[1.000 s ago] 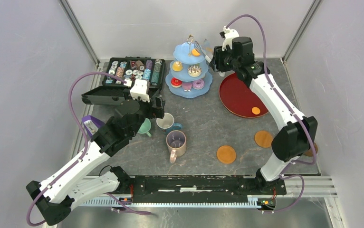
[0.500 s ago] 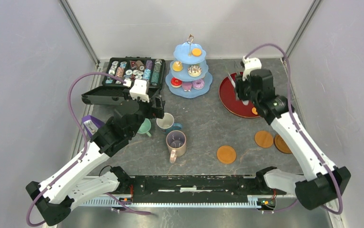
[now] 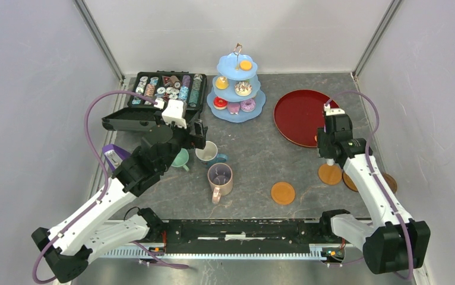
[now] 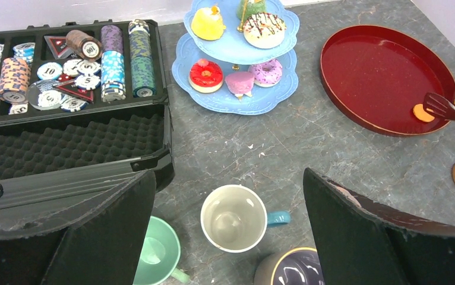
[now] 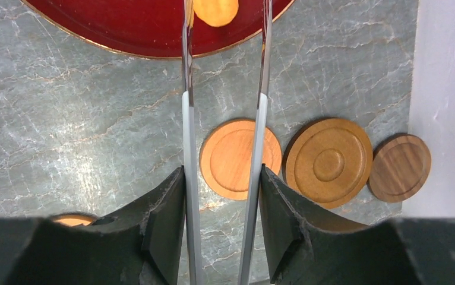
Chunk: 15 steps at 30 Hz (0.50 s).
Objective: Serve the afternoon tea
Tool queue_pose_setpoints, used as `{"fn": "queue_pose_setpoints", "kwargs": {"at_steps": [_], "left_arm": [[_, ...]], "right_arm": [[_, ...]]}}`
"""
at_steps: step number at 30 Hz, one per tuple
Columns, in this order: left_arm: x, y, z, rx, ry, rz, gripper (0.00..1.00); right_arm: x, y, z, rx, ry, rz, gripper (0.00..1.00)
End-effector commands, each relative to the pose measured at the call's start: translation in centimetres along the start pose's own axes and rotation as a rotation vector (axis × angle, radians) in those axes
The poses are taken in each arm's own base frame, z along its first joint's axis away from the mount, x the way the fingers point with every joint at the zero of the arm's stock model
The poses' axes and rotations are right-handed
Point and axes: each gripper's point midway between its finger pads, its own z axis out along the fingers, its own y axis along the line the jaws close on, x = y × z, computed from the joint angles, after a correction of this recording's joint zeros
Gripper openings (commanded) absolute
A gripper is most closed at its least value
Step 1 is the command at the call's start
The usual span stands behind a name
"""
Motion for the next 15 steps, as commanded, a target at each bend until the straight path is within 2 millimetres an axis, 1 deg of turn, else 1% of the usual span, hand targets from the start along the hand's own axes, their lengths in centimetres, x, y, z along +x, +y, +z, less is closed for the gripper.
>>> {"fn": "queue_pose_setpoints", "kwargs": {"at_steps": [1,3,6,11,15], "left_arm": [[-2.1,-0.3,-0.7,0.018,-0.054,-0.059,1.0],[-2.2,-0.2,-0.8,0.017,-0.059,-0.061,1.0],[-2.3,-0.1,-1.0,0.012,-0.065,-0.064,1.0],[-2.3,-0.2,-1.0,0.018,-0.065,-0.065,1.0],[-2.2,-0.1,-1.0,0.015,-0.062,-0.064,1.0]], "right_arm": [[-1.0,0.3,-0.2,-0.05,-0.039,0.044,0.52],[-1.1,0.5,-0.1,-0.063,-0.042,0.052,0.55],[-0.6,0.3,0.4,-0.058,-0.024,0.048,0.57],[0.3,0.1,1.7,-0.058,-0.013,0.059,0.57],[0.9,0.5,2.0,-0.082,-0.002,0.075,0.57]]}}
